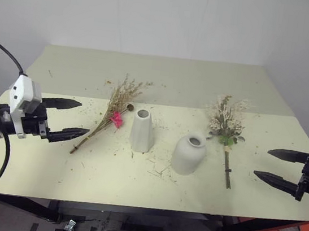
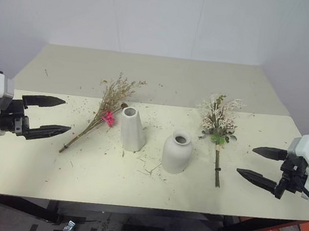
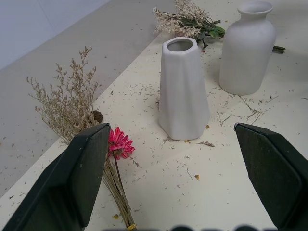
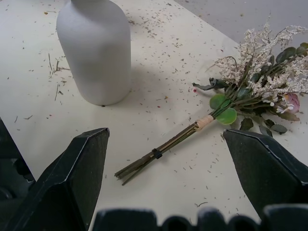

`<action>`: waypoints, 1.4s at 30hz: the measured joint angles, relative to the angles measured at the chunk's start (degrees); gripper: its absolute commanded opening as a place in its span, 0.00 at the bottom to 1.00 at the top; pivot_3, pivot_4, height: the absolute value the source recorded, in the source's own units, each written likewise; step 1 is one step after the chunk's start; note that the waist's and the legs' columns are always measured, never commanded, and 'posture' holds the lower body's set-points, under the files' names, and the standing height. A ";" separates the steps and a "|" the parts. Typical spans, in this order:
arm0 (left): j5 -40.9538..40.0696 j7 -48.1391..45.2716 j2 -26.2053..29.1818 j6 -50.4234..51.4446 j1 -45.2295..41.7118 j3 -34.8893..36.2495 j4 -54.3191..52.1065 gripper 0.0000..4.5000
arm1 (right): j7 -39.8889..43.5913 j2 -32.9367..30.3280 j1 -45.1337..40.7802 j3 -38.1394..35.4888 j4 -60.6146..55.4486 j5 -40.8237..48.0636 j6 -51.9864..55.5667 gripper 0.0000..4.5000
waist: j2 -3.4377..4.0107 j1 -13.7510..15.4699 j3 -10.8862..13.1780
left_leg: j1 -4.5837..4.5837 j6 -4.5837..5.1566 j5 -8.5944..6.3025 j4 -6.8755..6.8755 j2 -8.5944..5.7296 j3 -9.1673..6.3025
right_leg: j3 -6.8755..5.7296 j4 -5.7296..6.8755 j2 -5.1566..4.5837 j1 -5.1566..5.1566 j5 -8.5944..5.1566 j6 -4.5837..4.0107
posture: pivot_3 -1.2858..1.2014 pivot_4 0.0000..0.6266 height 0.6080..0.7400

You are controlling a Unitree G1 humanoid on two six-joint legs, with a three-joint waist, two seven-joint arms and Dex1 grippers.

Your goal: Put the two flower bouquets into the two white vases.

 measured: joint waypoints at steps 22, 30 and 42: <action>18.32 13.54 2.93 19.26 -19.96 -26.10 9.48 1.00 | 0.69 0.01 -5.87 0.33 -3.52 4.76 1.93 1.00 | -0.05 0.10 0.03 | -0.05 0.00 0.00 0.02 -0.05 -0.03 | -0.02 0.05 0.01 -0.02 -0.01 0.03 | 0.52 0.24 1.00; 28.98 13.02 -7.09 25.98 -35.41 -43.81 24.41 1.00 | 1.57 0.00 -9.64 2.91 -5.17 6.65 1.94 1.00 | -0.10 0.12 0.05 | -0.17 0.01 0.00 0.10 -0.08 -0.05 | -0.04 0.04 0.02 -0.06 -0.02 0.04 | 0.52 0.24 1.00; 39.12 9.62 -13.38 18.81 -43.14 -51.04 42.38 0.23 | 2.40 -0.03 -10.54 3.52 -5.60 6.84 1.94 1.00 | -0.11 -0.16 0.06 | -0.08 0.01 0.00 0.14 -0.09 -0.04 | 0.02 0.13 0.02 -0.05 -0.03 0.06 | 0.52 0.24 1.00</action>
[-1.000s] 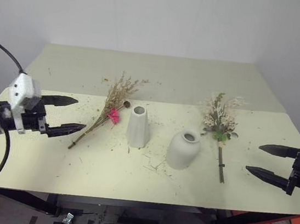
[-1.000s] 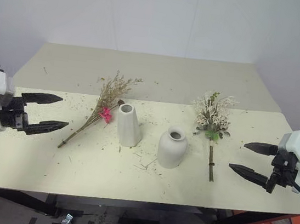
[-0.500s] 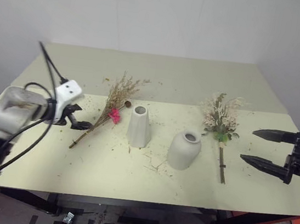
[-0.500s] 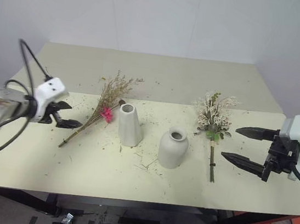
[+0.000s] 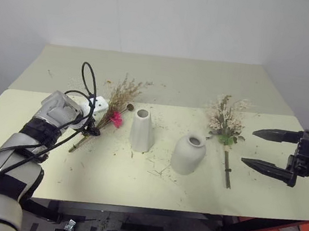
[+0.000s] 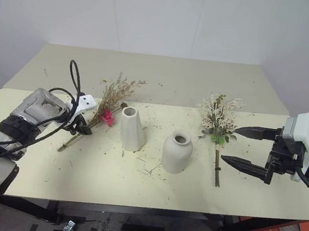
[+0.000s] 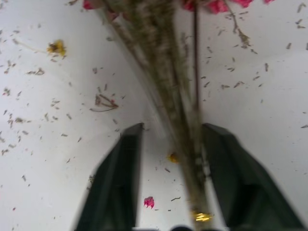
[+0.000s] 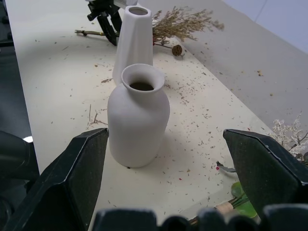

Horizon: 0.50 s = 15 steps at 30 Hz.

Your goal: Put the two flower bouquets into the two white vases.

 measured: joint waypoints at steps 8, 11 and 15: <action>-1.31 6.95 -2.68 3.07 -0.87 10.07 0.23 0.01 | 0.52 -0.05 -0.04 -0.01 0.62 -0.02 0.00 1.00 | -0.04 0.25 0.02 | -0.27 0.00 0.00 0.19 0.00 -0.09 | -0.10 0.00 -0.02 -0.11 0.01 0.02 | 0.52 0.24 1.00; -6.49 11.44 -5.89 3.50 -3.85 20.63 -0.75 0.01 | 0.55 -0.13 -1.72 0.21 1.15 -0.03 -0.01 1.00 | -0.07 0.47 0.04 | -0.53 0.02 -0.01 0.44 0.00 -0.20 | -0.25 0.03 -0.05 -0.22 0.04 0.05 | 0.52 0.24 1.00; -18.18 14.46 -11.71 1.77 -6.89 35.83 -7.80 0.01 | 0.51 -0.45 -3.94 1.54 1.78 -0.07 -0.07 1.00 | -0.06 0.44 0.03 | -0.72 0.09 -0.06 0.66 -0.01 -0.22 | -0.27 0.08 -0.09 -0.22 0.09 0.12 | 0.52 0.24 1.00</action>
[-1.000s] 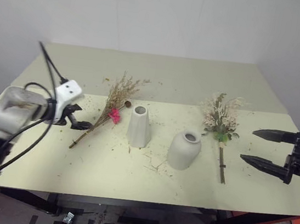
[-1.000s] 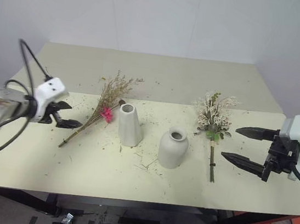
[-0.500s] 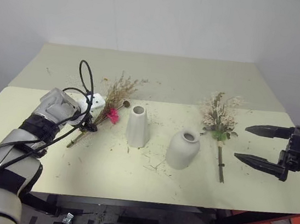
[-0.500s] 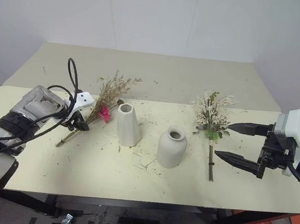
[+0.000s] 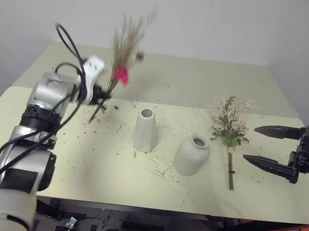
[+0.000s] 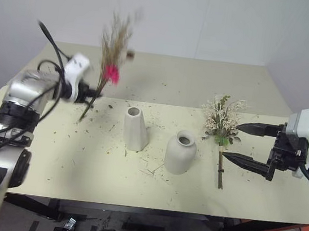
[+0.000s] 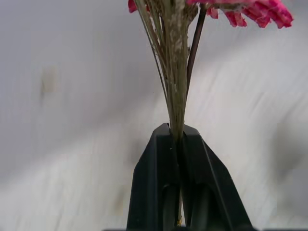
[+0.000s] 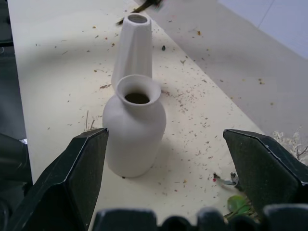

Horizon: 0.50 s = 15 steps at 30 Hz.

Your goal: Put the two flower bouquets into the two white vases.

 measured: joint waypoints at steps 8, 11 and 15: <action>-19.54 -5.79 -3.14 9.68 -0.27 6.57 -14.28 0.01 | -0.05 0.02 -1.25 1.63 1.02 -0.02 -0.29 1.00 | 0.03 -0.32 -0.02 | 0.17 0.03 -0.02 0.02 -0.02 0.04 | 0.10 -0.06 0.03 0.06 0.01 0.02 | 0.52 0.24 1.00; -21.16 -6.97 -2.55 10.47 -0.22 5.62 -14.89 0.01 | -0.11 0.04 -1.17 1.59 0.94 -0.02 -0.31 1.00 | 0.03 -0.33 -0.01 | 0.27 0.01 -0.01 0.02 -0.03 0.06 | 0.14 -0.05 0.04 0.12 0.01 0.02 | 0.52 0.24 1.00; -22.91 -7.99 -2.02 11.09 0.91 4.53 -16.22 0.01 | -0.20 0.22 0.57 1.21 0.04 0.01 -0.31 1.00 | 0.03 -0.30 -0.01 | 0.29 0.01 -0.01 0.02 -0.03 0.06 | 0.15 -0.06 0.05 0.14 0.01 0.02 | 0.52 0.24 1.00</action>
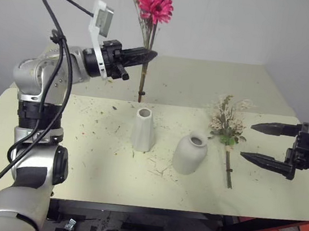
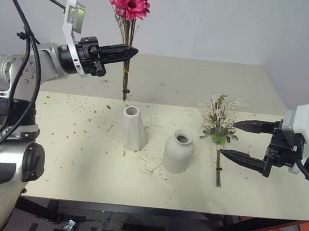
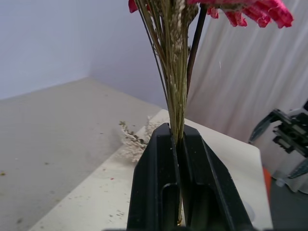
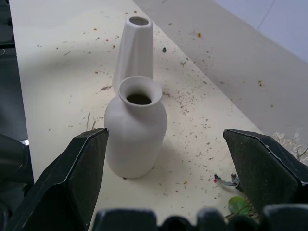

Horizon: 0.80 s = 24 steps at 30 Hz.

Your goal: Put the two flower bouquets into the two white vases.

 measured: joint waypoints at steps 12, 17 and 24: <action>-0.03 -0.42 -1.91 -8.27 7.02 -2.87 -2.88 0.01 | -0.37 0.36 1.54 -2.00 -1.38 0.08 0.01 1.00 | 0.00 0.13 0.00 | -0.01 -0.01 0.01 0.01 0.00 0.01 | 0.03 -0.01 0.00 -0.01 0.01 -0.01 | 0.52 0.24 1.00; 0.16 -1.09 -1.97 -12.02 8.16 -3.79 -2.88 0.01 | -0.48 0.46 1.51 -1.97 -1.38 0.08 0.01 1.00 | 0.01 0.14 0.00 | 0.00 -0.01 0.01 0.01 0.00 0.02 | 0.03 -0.02 -0.01 0.00 0.01 -0.01 | 0.52 0.24 1.00; 2.27 -2.24 -3.63 -19.85 13.92 -5.14 -2.88 0.01 | -1.40 1.04 1.52 -1.93 -1.77 0.08 0.01 1.00 | 0.01 0.24 -0.01 | -0.01 -0.01 0.01 0.01 0.00 0.02 | 0.03 -0.03 -0.01 0.00 0.01 -0.01 | 0.52 0.24 1.00</action>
